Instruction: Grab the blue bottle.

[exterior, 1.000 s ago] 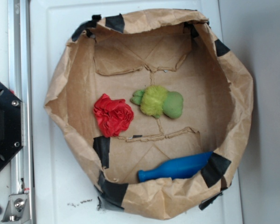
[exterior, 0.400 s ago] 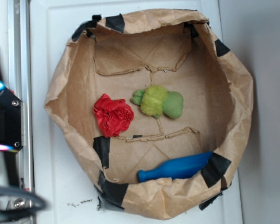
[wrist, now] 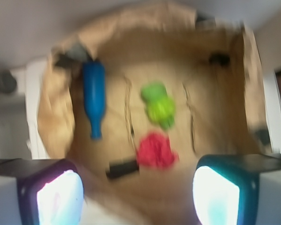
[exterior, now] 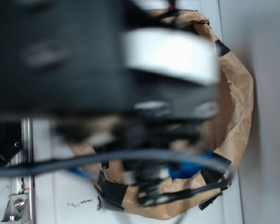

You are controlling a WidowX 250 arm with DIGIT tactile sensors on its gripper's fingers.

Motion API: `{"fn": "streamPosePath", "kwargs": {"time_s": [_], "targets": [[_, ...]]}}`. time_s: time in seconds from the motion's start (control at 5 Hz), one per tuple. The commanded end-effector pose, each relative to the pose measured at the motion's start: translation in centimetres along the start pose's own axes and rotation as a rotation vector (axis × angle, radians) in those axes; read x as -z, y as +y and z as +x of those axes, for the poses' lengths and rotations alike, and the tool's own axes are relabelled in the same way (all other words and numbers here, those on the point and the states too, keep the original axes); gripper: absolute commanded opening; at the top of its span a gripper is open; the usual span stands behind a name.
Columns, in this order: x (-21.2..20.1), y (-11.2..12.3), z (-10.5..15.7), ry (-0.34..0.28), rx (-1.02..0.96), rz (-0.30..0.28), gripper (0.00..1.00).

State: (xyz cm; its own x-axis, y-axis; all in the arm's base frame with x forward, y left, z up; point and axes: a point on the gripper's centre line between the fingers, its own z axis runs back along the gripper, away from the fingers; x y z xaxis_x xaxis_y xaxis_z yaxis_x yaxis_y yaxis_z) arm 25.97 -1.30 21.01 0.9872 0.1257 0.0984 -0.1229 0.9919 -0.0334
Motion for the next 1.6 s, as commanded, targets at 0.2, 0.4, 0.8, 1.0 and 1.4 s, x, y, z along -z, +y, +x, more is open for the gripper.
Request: {"fn": "streamPosePath", "kwargs": {"time_s": [0.2,0.4,0.8,1.0,1.4], "targets": [[5.1,4.7,0.4,-0.113,0.426,-0.232,1.0],[6.0,4.4,2.3,-0.084,0.347,-0.135,1.0],[10.2,-0.8,4.3,-0.089,0.456,-0.007,1.0],[10.9,-3.0,1.3,-0.154,0.585,0.015,1.0],[10.6,-2.5,-0.3,-0.222,0.559,-0.145,1.0]]}}
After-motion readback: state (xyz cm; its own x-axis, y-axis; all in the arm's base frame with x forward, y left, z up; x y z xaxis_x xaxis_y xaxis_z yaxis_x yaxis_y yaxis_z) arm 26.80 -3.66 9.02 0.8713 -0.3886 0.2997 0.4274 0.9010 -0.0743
